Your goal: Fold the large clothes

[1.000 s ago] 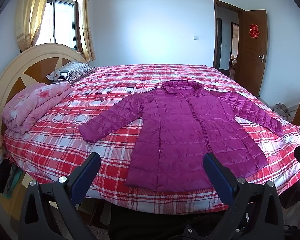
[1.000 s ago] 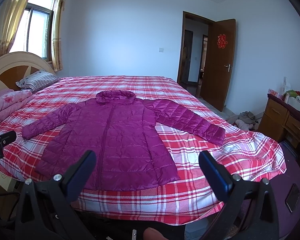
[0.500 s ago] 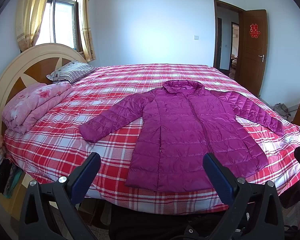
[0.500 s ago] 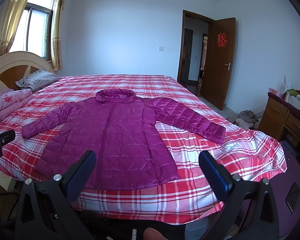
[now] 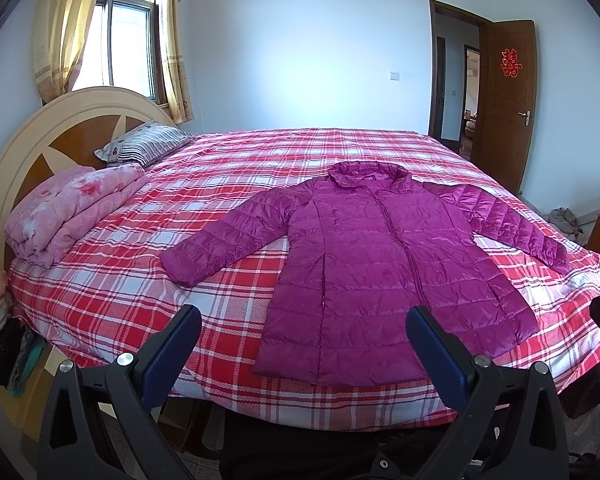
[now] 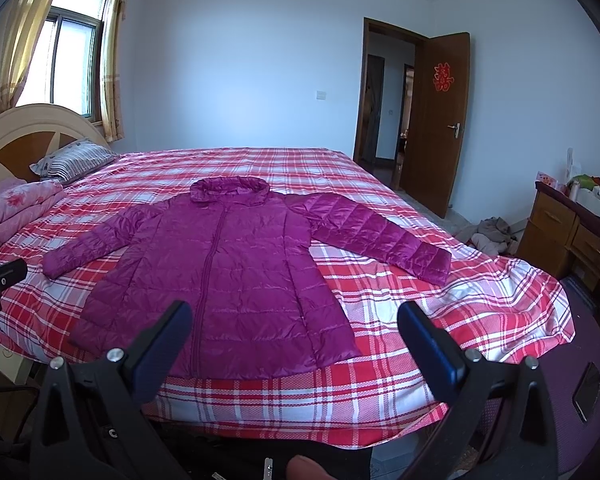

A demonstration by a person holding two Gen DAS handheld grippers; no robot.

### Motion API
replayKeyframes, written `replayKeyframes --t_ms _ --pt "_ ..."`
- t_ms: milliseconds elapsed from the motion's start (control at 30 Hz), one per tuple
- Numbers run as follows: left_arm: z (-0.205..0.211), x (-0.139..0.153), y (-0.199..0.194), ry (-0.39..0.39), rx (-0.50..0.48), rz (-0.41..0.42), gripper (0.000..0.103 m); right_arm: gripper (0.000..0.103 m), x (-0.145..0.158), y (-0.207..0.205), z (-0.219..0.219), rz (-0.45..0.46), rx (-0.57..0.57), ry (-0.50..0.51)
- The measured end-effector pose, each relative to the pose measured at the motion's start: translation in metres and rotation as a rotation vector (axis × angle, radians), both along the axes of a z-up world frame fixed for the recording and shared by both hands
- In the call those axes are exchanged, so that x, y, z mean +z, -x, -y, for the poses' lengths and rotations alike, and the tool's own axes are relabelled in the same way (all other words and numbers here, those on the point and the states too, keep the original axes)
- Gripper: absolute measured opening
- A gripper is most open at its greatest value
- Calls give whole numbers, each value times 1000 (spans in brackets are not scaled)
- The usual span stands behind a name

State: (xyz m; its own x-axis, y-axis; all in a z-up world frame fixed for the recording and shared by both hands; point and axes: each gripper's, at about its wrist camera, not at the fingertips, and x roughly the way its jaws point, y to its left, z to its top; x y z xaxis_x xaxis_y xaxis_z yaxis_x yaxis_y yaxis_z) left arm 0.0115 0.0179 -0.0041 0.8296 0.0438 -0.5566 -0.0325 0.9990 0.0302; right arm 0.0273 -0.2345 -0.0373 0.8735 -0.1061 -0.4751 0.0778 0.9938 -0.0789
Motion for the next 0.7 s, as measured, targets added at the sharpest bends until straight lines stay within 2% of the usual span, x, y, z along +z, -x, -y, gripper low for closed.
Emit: replayKeyframes --t_ms 467,600,700 --pt "-2 -1 -3 -2 10 -4 102 103 -5 -3 2 -17 5 -18" --pt "-3 -5 -9 -5 10 -13 102 103 -6 -5 6 -11 29 -72" --pt "-2 -14 -20 -22 1 -32 102 103 -9 -6 13 30 39 -128"
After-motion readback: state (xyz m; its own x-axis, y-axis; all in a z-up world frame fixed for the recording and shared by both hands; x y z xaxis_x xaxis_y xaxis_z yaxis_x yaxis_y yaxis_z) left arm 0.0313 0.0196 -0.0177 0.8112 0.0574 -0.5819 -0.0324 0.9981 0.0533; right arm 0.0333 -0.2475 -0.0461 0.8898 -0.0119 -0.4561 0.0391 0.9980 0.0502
